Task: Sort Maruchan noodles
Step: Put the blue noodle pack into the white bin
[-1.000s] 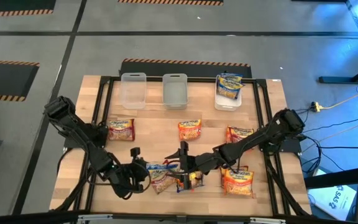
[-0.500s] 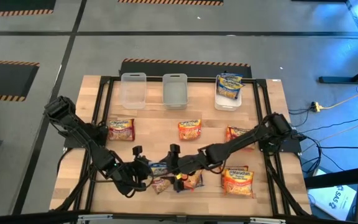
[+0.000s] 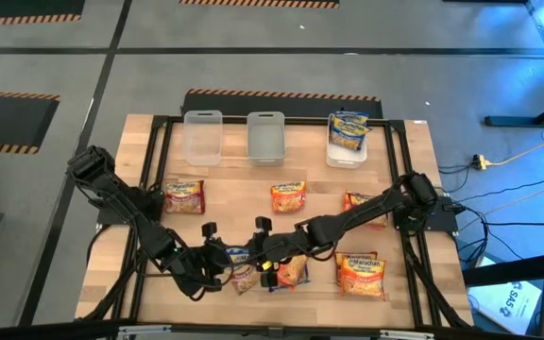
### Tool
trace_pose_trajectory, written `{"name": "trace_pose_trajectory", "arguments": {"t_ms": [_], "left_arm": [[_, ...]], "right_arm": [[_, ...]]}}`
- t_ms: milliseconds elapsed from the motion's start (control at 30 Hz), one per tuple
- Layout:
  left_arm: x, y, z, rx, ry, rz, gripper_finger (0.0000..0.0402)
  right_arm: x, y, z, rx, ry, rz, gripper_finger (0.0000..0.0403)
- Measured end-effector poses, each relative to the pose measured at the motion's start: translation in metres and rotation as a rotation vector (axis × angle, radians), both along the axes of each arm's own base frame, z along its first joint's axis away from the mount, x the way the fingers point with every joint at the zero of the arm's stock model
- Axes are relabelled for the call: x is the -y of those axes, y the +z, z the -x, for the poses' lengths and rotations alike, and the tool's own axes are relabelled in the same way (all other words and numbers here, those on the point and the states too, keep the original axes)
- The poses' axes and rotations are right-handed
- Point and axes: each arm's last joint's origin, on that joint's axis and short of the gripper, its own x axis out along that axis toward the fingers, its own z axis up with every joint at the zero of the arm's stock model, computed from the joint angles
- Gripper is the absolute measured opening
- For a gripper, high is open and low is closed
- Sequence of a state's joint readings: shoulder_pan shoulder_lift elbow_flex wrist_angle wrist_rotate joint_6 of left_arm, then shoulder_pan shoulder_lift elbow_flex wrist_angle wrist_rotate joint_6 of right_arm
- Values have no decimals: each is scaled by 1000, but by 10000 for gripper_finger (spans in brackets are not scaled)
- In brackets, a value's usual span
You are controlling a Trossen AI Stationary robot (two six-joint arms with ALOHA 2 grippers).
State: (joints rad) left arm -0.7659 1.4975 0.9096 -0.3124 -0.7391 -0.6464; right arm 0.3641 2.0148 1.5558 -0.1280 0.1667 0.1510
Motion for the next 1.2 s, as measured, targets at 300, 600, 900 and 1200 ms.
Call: {"name": "trace_pose_trajectory", "arguments": {"t_ms": [300, 600, 900, 1200], "left_arm": [[-3, 7, 4, -28, -14, -13, 131], [0, 55, 29, 53, -181, -46, 132], [-9, 53, 29, 49, -107, -160, 131], [-23, 49, 37, -56, -63, -158, 132]], "right_arm": [[0, 3, 2, 2, 19, 27, 77], [5, 39, 23, -5, 37, 41, 88], [25, 52, 34, -60, 34, 84, 77], [53, 56, 54, -249, -34, 177, 76]]}}
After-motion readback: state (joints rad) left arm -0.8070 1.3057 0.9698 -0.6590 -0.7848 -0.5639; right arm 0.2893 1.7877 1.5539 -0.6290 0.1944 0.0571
